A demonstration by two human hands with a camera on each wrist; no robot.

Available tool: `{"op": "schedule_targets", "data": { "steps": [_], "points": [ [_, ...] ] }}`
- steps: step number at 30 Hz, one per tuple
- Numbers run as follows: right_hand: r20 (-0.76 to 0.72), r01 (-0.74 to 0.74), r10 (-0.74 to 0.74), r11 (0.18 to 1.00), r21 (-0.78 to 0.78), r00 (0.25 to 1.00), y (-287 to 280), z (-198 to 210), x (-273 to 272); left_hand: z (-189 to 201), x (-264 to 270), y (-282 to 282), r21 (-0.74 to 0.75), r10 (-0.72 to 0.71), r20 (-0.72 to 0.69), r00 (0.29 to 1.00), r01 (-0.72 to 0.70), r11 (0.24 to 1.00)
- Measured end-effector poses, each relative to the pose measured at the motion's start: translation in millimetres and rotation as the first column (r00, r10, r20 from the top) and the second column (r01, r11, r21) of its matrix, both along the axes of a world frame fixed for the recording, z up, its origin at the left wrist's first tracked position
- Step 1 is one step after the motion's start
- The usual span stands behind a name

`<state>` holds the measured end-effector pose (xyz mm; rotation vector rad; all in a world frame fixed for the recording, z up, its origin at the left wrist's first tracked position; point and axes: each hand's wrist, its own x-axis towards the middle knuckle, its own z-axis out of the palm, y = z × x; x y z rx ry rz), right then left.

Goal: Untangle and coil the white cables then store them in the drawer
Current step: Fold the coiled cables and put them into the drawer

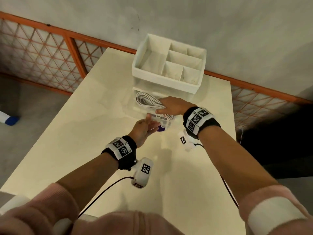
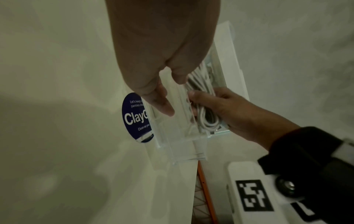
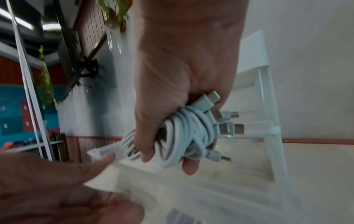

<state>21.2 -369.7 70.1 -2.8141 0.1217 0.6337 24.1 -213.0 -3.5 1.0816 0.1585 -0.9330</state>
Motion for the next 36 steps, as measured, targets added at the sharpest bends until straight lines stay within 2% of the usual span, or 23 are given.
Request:
{"op": "schedule_targets", "data": {
  "steps": [3,6,10,16,21,24,27,32,34,36],
  "points": [
    [-0.068,0.015,-0.017,0.999,-0.030,0.998,-1,-15,8,5,0,0,-0.008,0.016,-0.027,1.000,-0.016,1.000],
    [-0.063,0.121,-0.115,0.987,0.105,0.991,-6,-27,7,7,-1,0,-0.022,0.013,-0.031,0.999,-0.014,1.000],
    [-0.101,0.414,-0.402,0.863,0.290,0.910,-11,-42,2,6,-4,0,-0.048,-0.004,-0.022,1.000,0.003,0.999],
    [0.009,0.543,-0.588,0.752,0.374,0.809,-2,-54,1,5,-6,-3,0.003,0.033,-0.005,0.999,-0.033,0.999],
    [0.015,0.605,-0.617,0.775,0.182,0.787,0,-64,2,8,-6,-4,0.023,0.063,-0.016,0.998,-0.062,0.998],
    [0.097,0.621,-0.637,0.769,0.155,0.765,1,-69,0,12,-7,-4,0.018,0.060,-0.016,0.998,-0.059,0.998],
    [0.100,0.618,-0.633,0.772,0.144,0.767,0,-75,3,14,-8,-3,0.000,0.058,-0.020,0.998,-0.058,0.998],
    [-0.037,0.618,-0.648,0.706,0.345,0.761,3,-54,-7,16,-8,-5,-0.010,0.071,-0.014,0.997,-0.071,0.997],
    [-0.041,0.581,-0.620,0.708,0.400,0.784,6,-42,-18,15,-7,-6,-0.027,0.070,-0.009,0.997,-0.070,0.997],
    [0.015,0.560,-0.621,0.717,0.414,0.784,10,-28,-36,13,-7,-7,-0.050,0.055,-0.001,0.998,-0.055,0.997]
  ]
}}
